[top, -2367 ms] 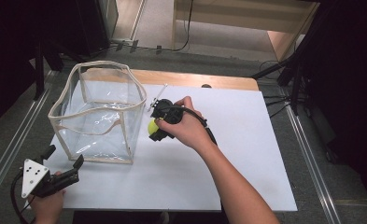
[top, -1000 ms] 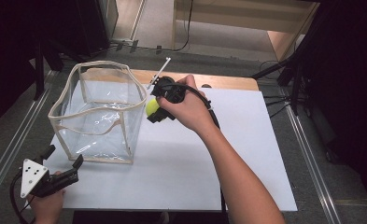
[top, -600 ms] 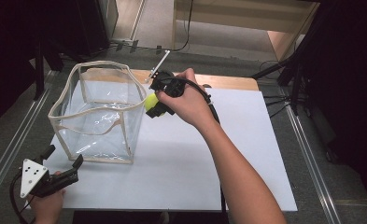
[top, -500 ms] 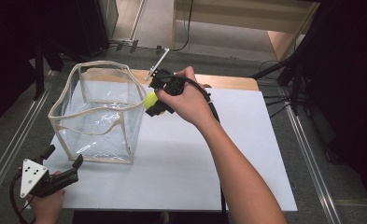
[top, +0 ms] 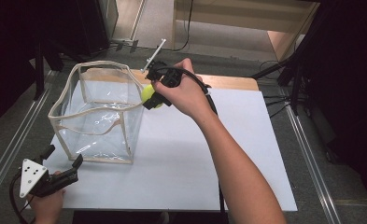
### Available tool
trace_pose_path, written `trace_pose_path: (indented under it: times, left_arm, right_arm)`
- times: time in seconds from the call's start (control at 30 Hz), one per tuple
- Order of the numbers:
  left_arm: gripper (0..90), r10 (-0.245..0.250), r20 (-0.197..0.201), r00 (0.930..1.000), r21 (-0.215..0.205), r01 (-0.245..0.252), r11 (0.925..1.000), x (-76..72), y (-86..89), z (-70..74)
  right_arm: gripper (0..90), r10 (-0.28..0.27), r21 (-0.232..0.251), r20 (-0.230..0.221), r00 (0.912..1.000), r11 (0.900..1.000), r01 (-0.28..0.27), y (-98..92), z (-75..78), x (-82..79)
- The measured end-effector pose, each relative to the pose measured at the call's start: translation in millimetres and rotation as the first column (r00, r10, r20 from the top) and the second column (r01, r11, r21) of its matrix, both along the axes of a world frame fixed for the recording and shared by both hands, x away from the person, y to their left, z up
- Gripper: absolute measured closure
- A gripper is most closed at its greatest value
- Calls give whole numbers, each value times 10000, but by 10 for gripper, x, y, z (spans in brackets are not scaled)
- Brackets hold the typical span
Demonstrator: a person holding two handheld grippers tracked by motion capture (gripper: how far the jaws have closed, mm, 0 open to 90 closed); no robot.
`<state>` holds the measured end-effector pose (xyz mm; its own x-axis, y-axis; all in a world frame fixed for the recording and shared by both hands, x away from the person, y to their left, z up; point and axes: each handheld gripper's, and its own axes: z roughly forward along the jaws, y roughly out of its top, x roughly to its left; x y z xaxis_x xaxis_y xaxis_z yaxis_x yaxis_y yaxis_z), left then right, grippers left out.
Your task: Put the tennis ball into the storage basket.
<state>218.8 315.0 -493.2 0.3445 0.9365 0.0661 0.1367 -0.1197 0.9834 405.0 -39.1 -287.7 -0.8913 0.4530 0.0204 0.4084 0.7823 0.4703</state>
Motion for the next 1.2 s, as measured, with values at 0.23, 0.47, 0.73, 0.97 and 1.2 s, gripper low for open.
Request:
trace_pose_path:
  times: [0.23, 0.47, 0.73, 0.97, 1.2]
  left_arm:
    - [69, -9, 5, 10000, -23, 9, 10000, 1, 1, 0]
    - [69, -9, 13, 10000, -24, 9, 10000, 1, 1, 0]
    - [69, -8, -41, 10000, -13, 7, 10000, -2, 7, 5]
    - [69, -36, -9, 10000, -31, 36, 10000, 1, 13, 4]
    - [69, -48, 17, 10000, -29, 48, 10000, 4, 20, 5]
  right_arm:
    - [234, -26, 61, 76, 10000, 10000, 26, 54, 41, 52]
    - [234, 2, 70, 69, 10000, 10000, -3, 121, 53, 119]
    - [234, 64, 82, 141, 9999, 9999, -65, 206, 60, 180]
    - [234, 98, 115, 180, 9998, 9999, -100, 300, 66, 223]
    - [234, 146, 54, 172, 9997, 9999, -146, 392, 45, 262]
